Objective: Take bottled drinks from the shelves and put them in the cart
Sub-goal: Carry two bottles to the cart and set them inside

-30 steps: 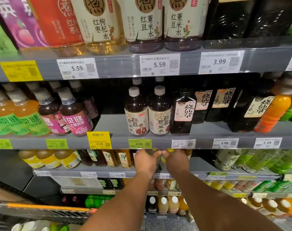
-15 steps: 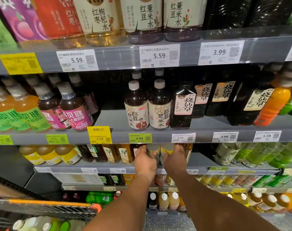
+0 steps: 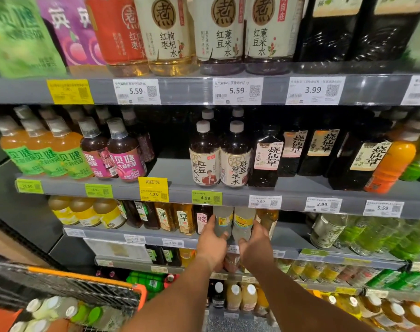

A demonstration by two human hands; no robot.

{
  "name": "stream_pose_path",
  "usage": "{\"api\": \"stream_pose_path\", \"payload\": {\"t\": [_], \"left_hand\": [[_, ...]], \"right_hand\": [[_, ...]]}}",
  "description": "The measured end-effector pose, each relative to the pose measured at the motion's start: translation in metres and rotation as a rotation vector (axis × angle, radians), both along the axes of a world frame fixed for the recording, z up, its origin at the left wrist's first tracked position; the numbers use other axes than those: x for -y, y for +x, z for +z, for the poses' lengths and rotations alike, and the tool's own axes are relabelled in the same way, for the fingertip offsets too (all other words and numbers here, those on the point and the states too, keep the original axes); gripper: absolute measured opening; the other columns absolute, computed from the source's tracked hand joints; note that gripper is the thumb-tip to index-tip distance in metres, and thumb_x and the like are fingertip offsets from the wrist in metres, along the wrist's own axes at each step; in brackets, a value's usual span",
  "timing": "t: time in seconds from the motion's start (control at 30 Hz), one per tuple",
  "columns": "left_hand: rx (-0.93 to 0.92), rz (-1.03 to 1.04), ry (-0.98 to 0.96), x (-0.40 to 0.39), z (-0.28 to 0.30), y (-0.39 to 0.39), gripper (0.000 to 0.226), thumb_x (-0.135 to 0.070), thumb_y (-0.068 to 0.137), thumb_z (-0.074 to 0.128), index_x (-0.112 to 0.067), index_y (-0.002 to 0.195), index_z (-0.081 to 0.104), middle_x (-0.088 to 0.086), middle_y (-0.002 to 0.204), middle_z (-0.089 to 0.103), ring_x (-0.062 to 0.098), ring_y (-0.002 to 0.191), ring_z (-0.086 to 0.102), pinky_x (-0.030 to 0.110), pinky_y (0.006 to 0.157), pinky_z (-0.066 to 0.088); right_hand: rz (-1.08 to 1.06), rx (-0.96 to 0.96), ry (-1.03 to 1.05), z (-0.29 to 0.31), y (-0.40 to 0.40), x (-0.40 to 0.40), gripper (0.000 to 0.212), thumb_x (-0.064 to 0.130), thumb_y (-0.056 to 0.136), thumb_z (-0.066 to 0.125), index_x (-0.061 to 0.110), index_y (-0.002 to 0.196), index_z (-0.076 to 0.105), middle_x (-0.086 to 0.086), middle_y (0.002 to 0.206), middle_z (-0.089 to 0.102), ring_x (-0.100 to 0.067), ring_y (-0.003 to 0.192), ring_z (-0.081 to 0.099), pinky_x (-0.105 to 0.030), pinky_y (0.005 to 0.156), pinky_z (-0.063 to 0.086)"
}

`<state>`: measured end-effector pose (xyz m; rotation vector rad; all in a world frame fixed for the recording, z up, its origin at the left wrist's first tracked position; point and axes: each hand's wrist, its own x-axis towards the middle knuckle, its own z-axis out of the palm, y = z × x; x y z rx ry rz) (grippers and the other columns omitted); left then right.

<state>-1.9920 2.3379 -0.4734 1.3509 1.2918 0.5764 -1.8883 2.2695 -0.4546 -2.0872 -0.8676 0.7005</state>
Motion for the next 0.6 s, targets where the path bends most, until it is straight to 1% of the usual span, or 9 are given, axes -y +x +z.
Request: {"api": "stream_pose_path", "payload": {"t": [0.03, 0.1, 0.17, 0.23, 0.3, 0.33, 0.37, 0.47, 0.6], "left_hand": [[0.004, 0.022, -0.024, 0.001, 0.001, -0.002, 0.067, -0.012, 0.096, 0.059, -0.025, 0.155, 0.029, -0.001, 0.152, 0.043, 0.024, 0.138, 0.043, 0.035, 0.116, 0.033], [0.005, 0.073, -0.051, 0.01, 0.003, -0.008, 0.059, -0.011, 0.095, 0.058, -0.028, 0.148, 0.037, 0.005, 0.142, 0.054, 0.031, 0.126, 0.055, 0.041, 0.11, 0.043], [-0.085, 0.113, -0.014, 0.027, 0.008, -0.021, 0.055, -0.019, 0.096, 0.059, -0.027, 0.147, 0.039, 0.005, 0.131, 0.06, 0.031, 0.114, 0.061, 0.034, 0.1, 0.047], [-0.186, 0.154, 0.034, 0.046, 0.012, -0.043, 0.063, -0.031, 0.097, 0.06, -0.025, 0.153, 0.032, 0.012, 0.138, 0.055, 0.04, 0.12, 0.058, 0.043, 0.102, 0.049], [-0.214, 0.234, 0.049, 0.062, 0.021, -0.074, 0.065, -0.032, 0.096, 0.061, -0.023, 0.153, 0.033, 0.011, 0.146, 0.05, 0.041, 0.123, 0.056, 0.053, 0.101, 0.049], [-0.228, 0.292, 0.055, 0.071, 0.026, -0.093, 0.064, -0.03, 0.095, 0.062, -0.022, 0.152, 0.034, 0.009, 0.147, 0.049, 0.039, 0.123, 0.057, 0.053, 0.101, 0.049], [-0.254, 0.359, 0.062, 0.081, 0.031, -0.113, 0.064, -0.029, 0.095, 0.062, -0.021, 0.152, 0.035, 0.008, 0.147, 0.05, 0.037, 0.121, 0.059, 0.05, 0.1, 0.05], [-0.35, 0.557, 0.06, 0.121, 0.048, -0.184, 0.059, -0.033, 0.095, 0.062, -0.02, 0.148, 0.042, 0.01, 0.133, 0.061, 0.033, 0.108, 0.065, 0.044, 0.09, 0.055], [-0.362, 0.812, -0.011, 0.177, 0.054, -0.271, 0.05, -0.026, 0.091, 0.062, -0.014, 0.138, 0.05, 0.018, 0.13, 0.061, 0.037, 0.116, 0.06, 0.043, 0.096, 0.052]], "right_hand": [[0.016, -0.015, -0.015, 0.001, 0.001, 0.003, 0.062, 0.011, 0.092, 0.062, 0.012, 0.148, 0.037, -0.009, 0.148, 0.039, -0.027, 0.124, 0.051, -0.028, 0.104, 0.041], [0.071, -0.035, -0.062, 0.004, 0.003, 0.012, 0.063, 0.013, 0.094, 0.06, 0.014, 0.151, 0.033, -0.007, 0.151, 0.035, -0.03, 0.124, 0.052, -0.036, 0.105, 0.045], [0.148, -0.008, -0.082, 0.008, 0.0, 0.022, 0.062, 0.017, 0.095, 0.059, 0.015, 0.151, 0.032, -0.006, 0.15, 0.036, -0.029, 0.124, 0.052, -0.035, 0.099, 0.049], [0.221, 0.078, -0.091, 0.016, -0.01, 0.028, 0.061, 0.023, 0.095, 0.06, 0.015, 0.15, 0.035, -0.006, 0.148, 0.041, -0.025, 0.127, 0.049, -0.029, 0.1, 0.044], [0.291, 0.144, -0.088, 0.026, -0.03, 0.03, 0.057, 0.027, 0.095, 0.061, 0.017, 0.146, 0.039, -0.006, 0.142, 0.048, -0.021, 0.113, 0.053, -0.027, 0.092, 0.044], [0.339, 0.149, -0.076, 0.031, -0.044, 0.029, 0.054, 0.028, 0.095, 0.061, 0.018, 0.144, 0.042, -0.006, 0.139, 0.05, -0.019, 0.103, 0.053, -0.026, 0.085, 0.044], [0.4, 0.14, -0.057, 0.036, -0.06, 0.029, 0.052, 0.029, 0.095, 0.06, 0.018, 0.142, 0.044, -0.007, 0.139, 0.049, -0.019, 0.102, 0.053, -0.027, 0.085, 0.043], [0.635, 0.115, -0.05, 0.047, -0.119, 0.036, 0.052, 0.029, 0.094, 0.059, 0.014, 0.142, 0.044, -0.01, 0.138, 0.047, -0.03, 0.113, 0.056, -0.037, 0.094, 0.048], [0.905, 0.13, -0.021, 0.052, -0.201, 0.06, 0.053, 0.03, 0.091, 0.062, 0.012, 0.139, 0.046, -0.013, 0.136, 0.048, -0.032, 0.118, 0.053, -0.042, 0.099, 0.046]]}}
